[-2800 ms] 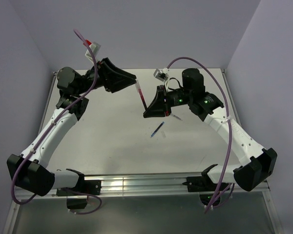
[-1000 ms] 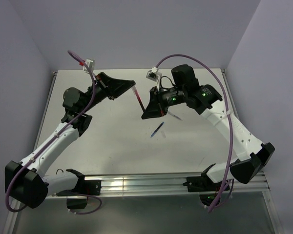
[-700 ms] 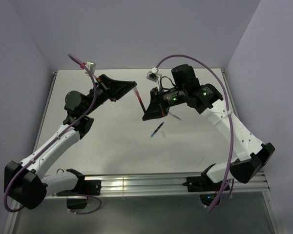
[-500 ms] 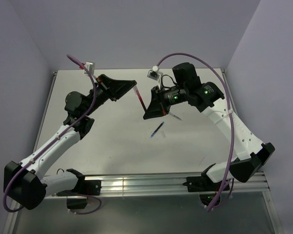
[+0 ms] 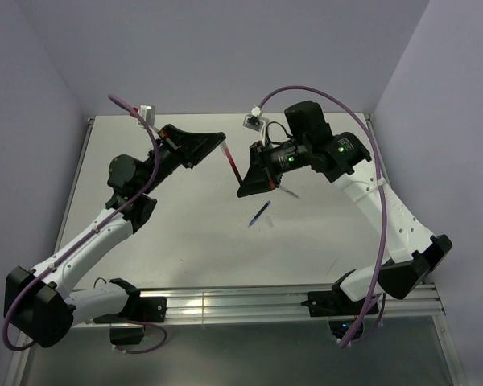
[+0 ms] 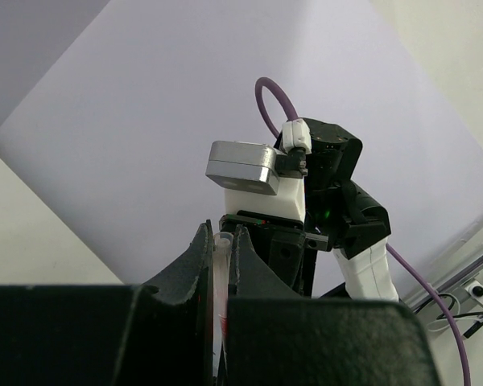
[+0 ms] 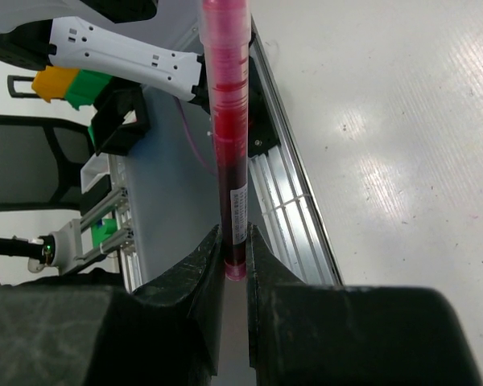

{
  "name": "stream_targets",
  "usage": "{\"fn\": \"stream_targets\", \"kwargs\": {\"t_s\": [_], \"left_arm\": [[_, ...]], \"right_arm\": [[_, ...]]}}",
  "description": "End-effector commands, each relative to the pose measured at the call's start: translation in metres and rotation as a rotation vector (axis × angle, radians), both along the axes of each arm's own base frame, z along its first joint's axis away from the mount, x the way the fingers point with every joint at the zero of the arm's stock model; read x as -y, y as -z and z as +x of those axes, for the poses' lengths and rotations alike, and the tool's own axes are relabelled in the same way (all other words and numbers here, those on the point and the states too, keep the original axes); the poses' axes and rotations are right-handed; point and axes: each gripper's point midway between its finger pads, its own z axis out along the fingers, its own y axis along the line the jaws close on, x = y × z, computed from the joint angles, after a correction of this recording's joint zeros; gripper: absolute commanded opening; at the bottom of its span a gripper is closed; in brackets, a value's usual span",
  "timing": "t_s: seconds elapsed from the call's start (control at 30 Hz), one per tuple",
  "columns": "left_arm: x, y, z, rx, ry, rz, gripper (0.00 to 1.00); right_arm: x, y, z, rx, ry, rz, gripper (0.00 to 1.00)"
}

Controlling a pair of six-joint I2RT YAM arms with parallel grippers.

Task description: Insert the pens into the pen caps

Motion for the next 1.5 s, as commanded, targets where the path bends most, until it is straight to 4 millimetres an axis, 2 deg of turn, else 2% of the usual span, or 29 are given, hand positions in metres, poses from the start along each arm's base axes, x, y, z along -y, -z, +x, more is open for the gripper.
{"fn": "stream_targets", "kwargs": {"t_s": [0.0, 0.57, 0.73, 0.83, 0.87, 0.93, 0.97, 1.1, 1.17, 1.23, 1.27, 1.47], "left_arm": [[0.047, 0.104, -0.101, -0.194, 0.549, 0.3, 0.0], [0.053, 0.115, -0.127, -0.222, 0.617, 0.312, 0.0], [0.053, 0.112, -0.127, -0.203, 0.612, 0.31, 0.0], [0.05, 0.093, -0.111, -0.169, 0.577, 0.284, 0.0], [0.048, 0.081, -0.105, -0.141, 0.561, 0.27, 0.0], [0.042, 0.07, -0.087, -0.121, 0.507, 0.261, 0.0], [0.037, 0.058, -0.077, -0.094, 0.475, 0.248, 0.0], [0.027, 0.031, -0.056, -0.036, 0.402, 0.224, 0.0], [0.022, 0.014, -0.051, 0.016, 0.372, 0.207, 0.0], [0.017, 0.005, -0.04, 0.034, 0.335, 0.201, 0.0], [0.013, -0.005, -0.036, 0.061, 0.313, 0.192, 0.0], [0.006, -0.029, -0.019, 0.117, 0.251, 0.173, 0.0]], "right_arm": [[-0.012, -0.132, 0.061, 0.555, 0.099, 0.336, 0.0], [-0.013, -0.146, 0.075, 0.59, 0.12, 0.347, 0.0], [-0.012, -0.144, 0.072, 0.586, 0.109, 0.349, 0.0], [-0.012, -0.133, 0.068, 0.56, 0.098, 0.34, 0.0], [-0.013, -0.123, 0.068, 0.539, 0.093, 0.328, 0.0], [-0.012, -0.119, 0.063, 0.533, 0.082, 0.325, 0.0], [-0.012, -0.111, 0.063, 0.514, 0.08, 0.316, 0.0], [-0.011, -0.095, 0.058, 0.485, 0.066, 0.3, 0.0], [-0.01, -0.083, 0.055, 0.465, 0.063, 0.289, 0.0], [-0.009, -0.079, 0.052, 0.464, 0.059, 0.289, 0.0], [-0.009, -0.07, 0.051, 0.446, 0.058, 0.278, 0.0], [-0.009, -0.051, 0.044, 0.404, 0.043, 0.273, 0.0]]}}
